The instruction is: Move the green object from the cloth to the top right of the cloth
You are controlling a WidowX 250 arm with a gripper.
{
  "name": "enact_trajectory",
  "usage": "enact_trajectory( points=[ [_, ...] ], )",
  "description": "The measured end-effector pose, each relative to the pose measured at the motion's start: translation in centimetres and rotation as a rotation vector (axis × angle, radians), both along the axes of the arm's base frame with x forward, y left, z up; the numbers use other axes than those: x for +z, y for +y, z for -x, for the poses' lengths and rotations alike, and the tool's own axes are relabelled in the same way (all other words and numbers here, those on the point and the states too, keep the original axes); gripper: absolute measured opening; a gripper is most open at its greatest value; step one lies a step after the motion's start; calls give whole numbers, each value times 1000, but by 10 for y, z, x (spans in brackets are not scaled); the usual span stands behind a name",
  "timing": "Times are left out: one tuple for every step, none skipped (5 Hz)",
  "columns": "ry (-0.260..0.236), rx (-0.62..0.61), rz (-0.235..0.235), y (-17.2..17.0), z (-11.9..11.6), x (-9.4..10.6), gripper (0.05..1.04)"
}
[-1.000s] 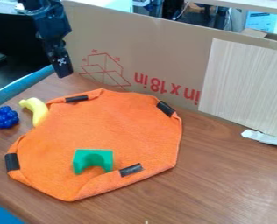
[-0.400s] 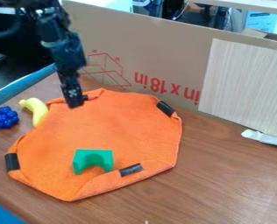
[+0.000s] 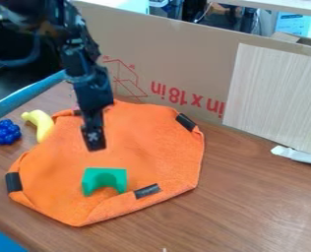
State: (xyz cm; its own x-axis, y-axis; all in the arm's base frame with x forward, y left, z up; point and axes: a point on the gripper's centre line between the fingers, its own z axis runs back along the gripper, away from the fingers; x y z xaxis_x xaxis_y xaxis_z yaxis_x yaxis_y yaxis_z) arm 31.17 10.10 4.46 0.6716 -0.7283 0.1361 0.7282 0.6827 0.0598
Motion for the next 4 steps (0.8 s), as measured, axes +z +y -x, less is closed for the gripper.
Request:
enact_trajectory(
  points=[
    [2, -57, -6, -16, 7, -3, 999],
    [-1, -78, 9, -24, 12, 0, 999],
    [7, -93, 8, -28, 19, -6, 999],
    [0, -97, -5, -35, 22, -15, 999]
  ],
)
